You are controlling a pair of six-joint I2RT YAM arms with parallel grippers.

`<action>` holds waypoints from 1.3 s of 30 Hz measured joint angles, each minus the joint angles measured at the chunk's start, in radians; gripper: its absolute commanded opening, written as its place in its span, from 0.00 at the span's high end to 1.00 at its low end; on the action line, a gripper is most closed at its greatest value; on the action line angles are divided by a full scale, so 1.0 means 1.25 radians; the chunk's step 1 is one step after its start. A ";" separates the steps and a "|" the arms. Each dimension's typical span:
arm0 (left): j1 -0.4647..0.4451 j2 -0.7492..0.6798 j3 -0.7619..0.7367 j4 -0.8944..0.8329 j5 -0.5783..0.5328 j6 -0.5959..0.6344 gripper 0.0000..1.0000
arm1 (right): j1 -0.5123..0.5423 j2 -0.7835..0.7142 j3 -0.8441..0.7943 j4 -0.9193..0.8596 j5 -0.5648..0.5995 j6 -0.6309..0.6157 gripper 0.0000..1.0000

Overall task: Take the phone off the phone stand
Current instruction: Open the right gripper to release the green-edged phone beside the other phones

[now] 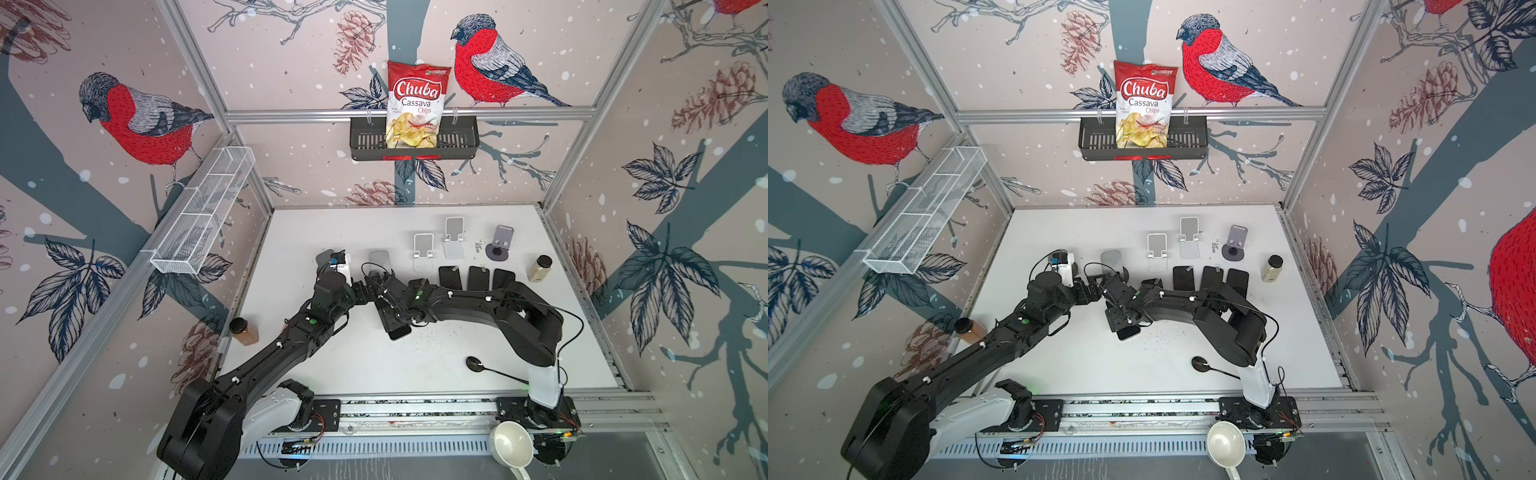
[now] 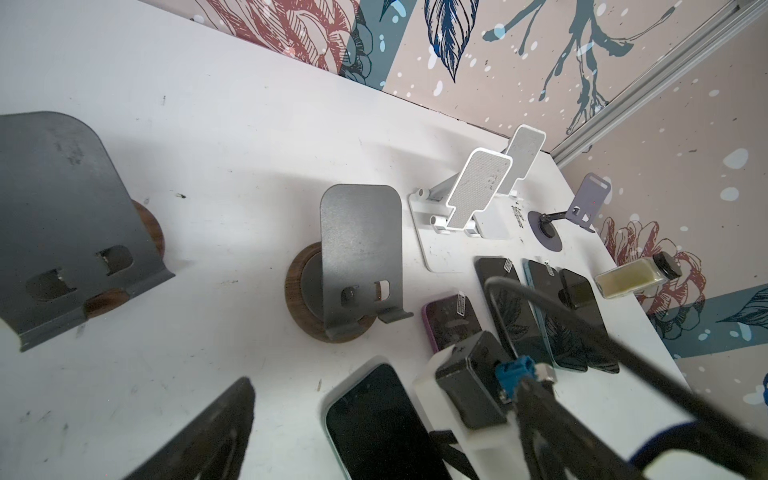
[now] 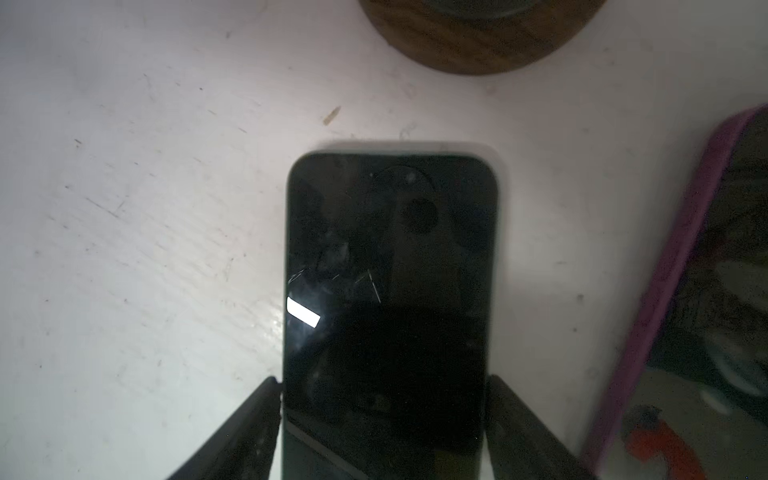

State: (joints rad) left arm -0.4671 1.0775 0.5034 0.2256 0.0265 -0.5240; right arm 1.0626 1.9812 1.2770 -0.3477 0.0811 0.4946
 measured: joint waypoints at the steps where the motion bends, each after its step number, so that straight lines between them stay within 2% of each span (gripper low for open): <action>1: 0.000 0.000 0.000 0.000 0.000 0.000 0.04 | 0.001 0.000 0.000 0.000 0.002 0.000 0.23; 6: 0.000 0.003 -0.004 0.000 -0.001 0.000 0.04 | 0.003 0.001 0.002 -0.001 0.012 0.001 0.22; 18: 0.000 0.045 0.018 -0.024 -0.020 0.000 0.04 | -0.008 -0.011 0.011 -0.027 0.013 0.000 0.11; 29: 0.000 0.056 0.039 -0.047 -0.038 -0.001 0.04 | -0.035 -0.080 0.013 -0.021 0.013 -0.031 0.06; 36: 0.000 0.052 0.043 -0.050 -0.045 0.000 0.04 | -0.067 -0.144 -0.024 0.004 0.014 -0.041 0.00; 39: 0.000 0.044 0.047 -0.060 -0.049 0.000 0.04 | -0.088 -0.180 -0.047 0.019 0.014 -0.042 0.01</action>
State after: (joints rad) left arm -0.4671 1.1328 0.5617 0.1505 -0.0349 -0.5240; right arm 0.9531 1.7561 1.2179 -0.3241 0.0986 0.4423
